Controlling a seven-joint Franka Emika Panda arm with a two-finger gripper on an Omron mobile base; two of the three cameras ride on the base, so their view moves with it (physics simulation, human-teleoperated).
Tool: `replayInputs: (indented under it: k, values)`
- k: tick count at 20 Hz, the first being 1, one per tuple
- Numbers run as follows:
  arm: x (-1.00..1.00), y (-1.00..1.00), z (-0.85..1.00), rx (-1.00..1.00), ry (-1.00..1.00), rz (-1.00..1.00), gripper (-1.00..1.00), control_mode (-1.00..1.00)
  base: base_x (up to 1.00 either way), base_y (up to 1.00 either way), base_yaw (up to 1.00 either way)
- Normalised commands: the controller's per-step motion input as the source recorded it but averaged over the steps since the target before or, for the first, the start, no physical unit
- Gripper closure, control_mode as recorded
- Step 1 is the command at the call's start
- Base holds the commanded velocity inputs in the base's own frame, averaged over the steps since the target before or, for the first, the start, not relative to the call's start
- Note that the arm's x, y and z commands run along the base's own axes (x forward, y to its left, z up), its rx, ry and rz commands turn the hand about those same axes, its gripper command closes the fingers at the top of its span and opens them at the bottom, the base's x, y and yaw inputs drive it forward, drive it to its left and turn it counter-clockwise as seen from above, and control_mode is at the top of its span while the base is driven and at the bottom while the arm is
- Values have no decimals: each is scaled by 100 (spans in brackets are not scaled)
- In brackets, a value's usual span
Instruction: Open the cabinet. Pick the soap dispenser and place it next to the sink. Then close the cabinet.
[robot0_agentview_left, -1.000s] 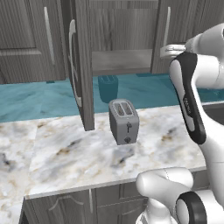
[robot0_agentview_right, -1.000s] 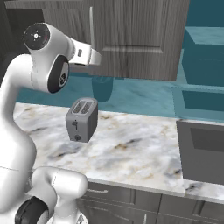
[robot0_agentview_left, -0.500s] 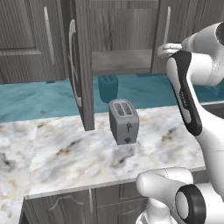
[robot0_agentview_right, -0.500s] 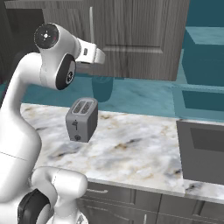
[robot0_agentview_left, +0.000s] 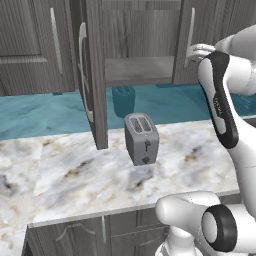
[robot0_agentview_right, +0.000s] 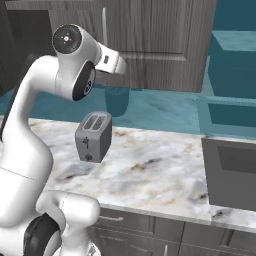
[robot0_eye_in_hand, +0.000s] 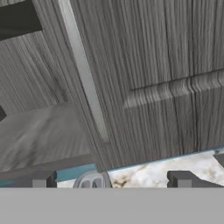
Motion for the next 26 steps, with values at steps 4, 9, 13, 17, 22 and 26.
replayInputs:
  k: [4, 9, 13, 17, 22, 26]
  values:
    - [11, 0, 0, 16, 0, 0, -100, -100, 0, 0, 0]
    - [1, 0, 0, 8, 0, 0, -100, -100, 0, 0, 0]
    - [4, 0, 0, 0, 0, 0, -100, -100, 0, 0, 0]
    - [11, 0, 0, 0, -1, 0, -100, -100, 0, 0, 0]
    - [17, 1, -5, 0, -4, 0, -100, -100, 0, 0, 0]
    - [25, 4, 0, 1, 0, 0, -100, -100, 0, 0, 0]
